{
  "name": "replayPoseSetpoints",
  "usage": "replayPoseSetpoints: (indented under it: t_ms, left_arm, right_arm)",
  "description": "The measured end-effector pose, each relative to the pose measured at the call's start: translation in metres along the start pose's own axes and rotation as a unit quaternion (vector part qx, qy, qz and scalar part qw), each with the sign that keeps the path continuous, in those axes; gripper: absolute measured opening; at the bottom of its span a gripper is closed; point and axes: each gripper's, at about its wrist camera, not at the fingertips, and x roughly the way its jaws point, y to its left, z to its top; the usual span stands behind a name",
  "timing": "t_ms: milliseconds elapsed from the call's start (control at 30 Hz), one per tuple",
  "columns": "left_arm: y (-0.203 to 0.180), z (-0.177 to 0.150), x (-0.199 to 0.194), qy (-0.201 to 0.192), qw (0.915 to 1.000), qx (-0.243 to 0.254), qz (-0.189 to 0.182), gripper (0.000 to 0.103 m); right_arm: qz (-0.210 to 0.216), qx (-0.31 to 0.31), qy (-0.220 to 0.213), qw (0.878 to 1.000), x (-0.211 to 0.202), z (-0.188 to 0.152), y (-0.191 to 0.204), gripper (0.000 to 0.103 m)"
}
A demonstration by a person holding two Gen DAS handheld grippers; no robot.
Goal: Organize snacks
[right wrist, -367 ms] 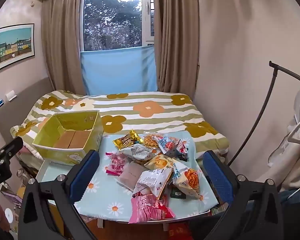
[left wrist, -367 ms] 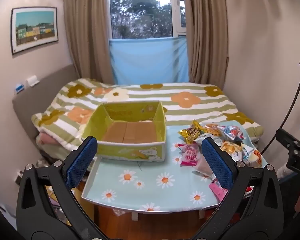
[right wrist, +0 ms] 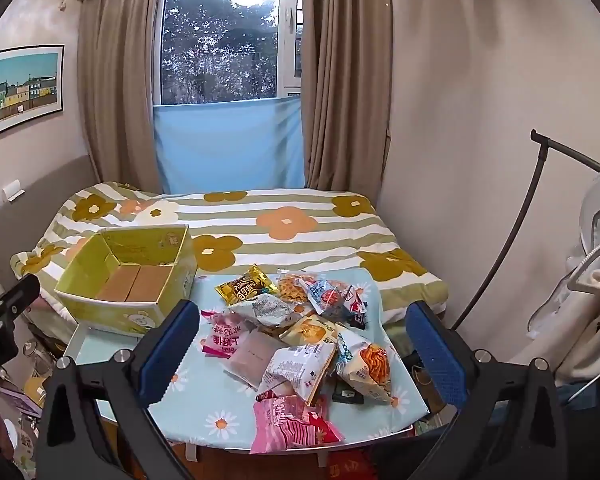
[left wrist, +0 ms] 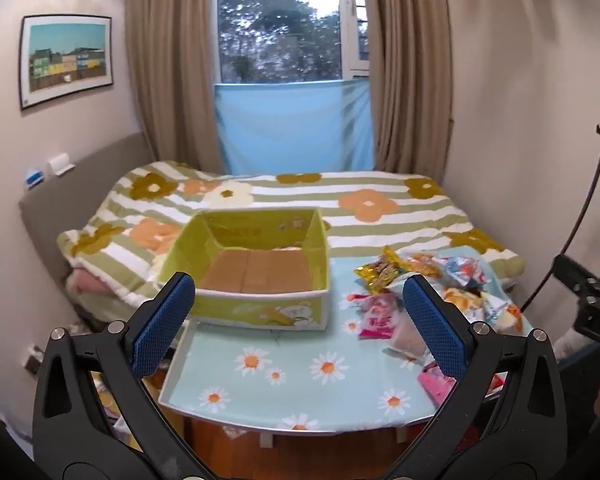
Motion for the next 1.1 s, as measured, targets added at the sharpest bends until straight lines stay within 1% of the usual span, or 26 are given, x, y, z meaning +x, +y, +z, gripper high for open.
replayPoseSetpoints:
  t_ms: [233,533,567,600,933,1100]
  left_arm:
    - [0.000,0.003,0.007,0.001,1.0000,0.003,-0.007,0.103]
    - [-0.001,0.011,0.016,0.002,0.9999,0.002,-0.011,0.103]
    - [-0.010,0.010,0.013,0.002,0.9999,0.003,-0.010,0.103]
    - [-0.004,0.005,0.009,0.001,0.9999,0.004,-0.011,0.103]
    - [-0.010,0.008,0.015,0.007,0.9999,0.008,-0.012,0.103]
    - [-0.007,0.006,0.014,0.007,0.9999,0.007,-0.014,0.103]
  right_arm:
    - [0.000,0.002,0.003,1.000,0.009,0.006,0.000,0.103]
    - [0.004,0.003,0.008,1.000,0.014,0.005,0.000,0.103]
    - [0.004,0.003,0.007,1.000,0.014,0.005,0.000,0.103]
    - [0.005,0.003,0.007,1.000,0.015,0.004,0.000,0.103]
    - [0.007,0.004,0.010,1.000,0.019,0.000,0.001,0.103]
    - [0.006,0.003,0.011,1.000,0.020,0.000,0.001,0.103]
